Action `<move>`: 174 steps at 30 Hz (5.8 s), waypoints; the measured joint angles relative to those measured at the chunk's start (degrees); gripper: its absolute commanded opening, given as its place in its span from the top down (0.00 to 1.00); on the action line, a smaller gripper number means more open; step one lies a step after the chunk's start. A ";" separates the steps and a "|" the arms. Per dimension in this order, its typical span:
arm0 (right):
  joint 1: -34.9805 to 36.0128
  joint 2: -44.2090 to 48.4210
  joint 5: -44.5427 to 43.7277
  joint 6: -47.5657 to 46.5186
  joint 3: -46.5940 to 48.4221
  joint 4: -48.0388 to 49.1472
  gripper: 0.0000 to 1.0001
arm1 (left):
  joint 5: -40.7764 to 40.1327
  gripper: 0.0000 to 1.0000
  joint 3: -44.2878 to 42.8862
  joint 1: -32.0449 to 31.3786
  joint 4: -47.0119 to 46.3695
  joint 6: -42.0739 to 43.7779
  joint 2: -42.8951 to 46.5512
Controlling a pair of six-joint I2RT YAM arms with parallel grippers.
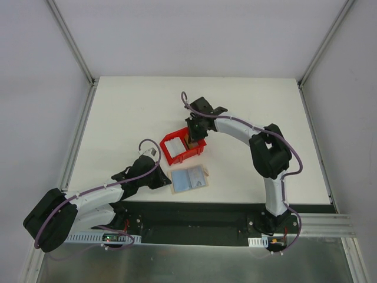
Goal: Put the credit cards into the card holder
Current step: Pick up the credit card from the storage box, then insert the credit card into the card holder.
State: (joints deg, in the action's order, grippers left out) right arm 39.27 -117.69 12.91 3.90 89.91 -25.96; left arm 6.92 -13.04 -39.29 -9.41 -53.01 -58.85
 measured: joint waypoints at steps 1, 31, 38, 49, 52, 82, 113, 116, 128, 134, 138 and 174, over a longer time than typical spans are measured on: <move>0.00 0.37 -0.55 -0.22 0.00 -0.07 1.00 | 0.00 1.00 0.00 0.00 0.00 0.02 0.00; 3.15 43.67 4.85 19.69 -47.08 23.63 1.00 | -0.07 1.00 0.00 0.00 1.07 0.00 0.74; 6.80 40.85 5.62 26.73 -55.04 34.10 1.00 | -0.07 1.00 0.00 0.00 1.16 0.00 0.74; 7.28 33.88 6.36 27.96 -55.82 42.32 1.00 | -0.07 1.00 0.00 0.00 1.18 -0.02 0.74; 7.28 32.70 6.84 27.65 -56.04 43.67 1.00 | -0.09 1.00 0.00 0.00 1.18 -0.02 0.74; 6.62 25.51 10.49 26.97 -59.82 57.18 1.00 | -0.11 1.00 -0.52 0.02 1.33 0.02 -0.02; 11.56 28.24 0.04 25.49 -53.24 42.91 0.57 | -0.09 1.00 -0.52 0.00 1.33 0.02 -0.02; 12.72 26.51 0.46 24.94 -51.17 41.88 0.60 | -0.09 1.00 -0.52 0.00 1.31 0.02 -0.02; 15.96 22.69 1.70 23.67 -45.97 38.82 0.66 | -0.09 1.00 -0.52 0.00 1.31 0.02 -0.02; 16.50 22.69 1.68 23.45 -45.83 37.92 0.68 | -0.09 1.00 -0.52 0.00 1.31 0.00 -0.02; 16.55 22.84 1.14 22.80 -45.77 36.89 0.63 | -0.09 1.00 -0.52 0.00 1.31 0.00 -0.02; 23.71 25.09 -14.49 13.55 -36.50 20.92 0.33 | -0.02 1.00 -0.52 0.00 1.79 0.02 2.78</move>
State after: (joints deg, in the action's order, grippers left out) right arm 62.98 -92.60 -1.58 17.45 53.41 -5.04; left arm 6.90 -13.56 -39.29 -7.62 -52.99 -56.07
